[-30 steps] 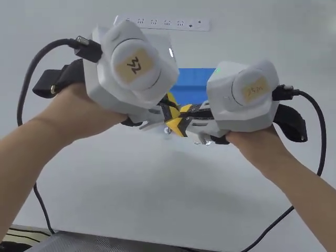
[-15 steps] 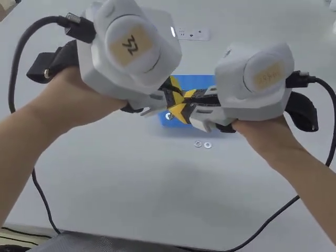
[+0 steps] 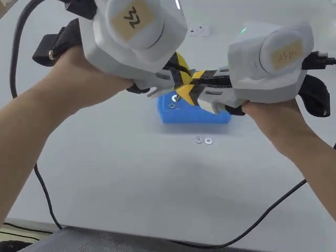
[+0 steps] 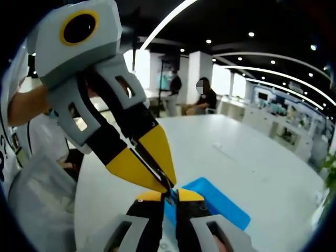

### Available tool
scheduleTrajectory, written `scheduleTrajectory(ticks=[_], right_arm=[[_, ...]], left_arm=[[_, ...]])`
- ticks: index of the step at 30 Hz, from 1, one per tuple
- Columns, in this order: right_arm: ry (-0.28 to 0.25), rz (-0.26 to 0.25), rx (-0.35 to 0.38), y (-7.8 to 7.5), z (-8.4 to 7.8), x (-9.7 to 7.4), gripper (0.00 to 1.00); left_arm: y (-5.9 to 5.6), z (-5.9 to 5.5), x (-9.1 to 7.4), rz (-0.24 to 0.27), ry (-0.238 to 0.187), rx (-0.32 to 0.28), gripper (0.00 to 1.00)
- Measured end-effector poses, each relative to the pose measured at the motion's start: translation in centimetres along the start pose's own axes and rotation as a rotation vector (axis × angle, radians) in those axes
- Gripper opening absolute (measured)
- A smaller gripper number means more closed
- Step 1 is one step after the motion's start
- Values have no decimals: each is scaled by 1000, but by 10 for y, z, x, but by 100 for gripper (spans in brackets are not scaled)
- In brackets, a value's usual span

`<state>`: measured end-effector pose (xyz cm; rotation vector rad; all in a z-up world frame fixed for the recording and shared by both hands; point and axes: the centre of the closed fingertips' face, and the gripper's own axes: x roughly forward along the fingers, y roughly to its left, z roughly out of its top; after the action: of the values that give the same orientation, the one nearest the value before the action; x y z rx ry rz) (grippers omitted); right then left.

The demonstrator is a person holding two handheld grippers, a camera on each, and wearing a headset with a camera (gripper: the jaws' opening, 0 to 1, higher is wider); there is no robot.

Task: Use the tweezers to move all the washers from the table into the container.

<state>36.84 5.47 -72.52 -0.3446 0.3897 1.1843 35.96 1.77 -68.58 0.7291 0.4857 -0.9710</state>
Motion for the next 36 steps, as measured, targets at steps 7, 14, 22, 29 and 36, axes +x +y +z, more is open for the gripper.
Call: scheduleTrajectory(ticks=[7, 14, 22, 29, 36], right_arm=[[29, -26, -11, -14, -9, 1, 4], [68, -25, 0, -20, -26, 7, 4], [93, -8, 24, -25, -41, 17, 4], [105, -9, 57, -29, -53, 29, 4], [114, -1, 76, -29, -58, 34, 5]], left_arm=[[4, 1, 16, -4, -14, 3, 0], [6, -7, 35, -37, -23, -31, 0], [6, -18, 48, -49, -3, -27, 0], [6, -28, 57, -54, 20, -26, 0], [8, -38, 62, -57, 30, -35, 0]])
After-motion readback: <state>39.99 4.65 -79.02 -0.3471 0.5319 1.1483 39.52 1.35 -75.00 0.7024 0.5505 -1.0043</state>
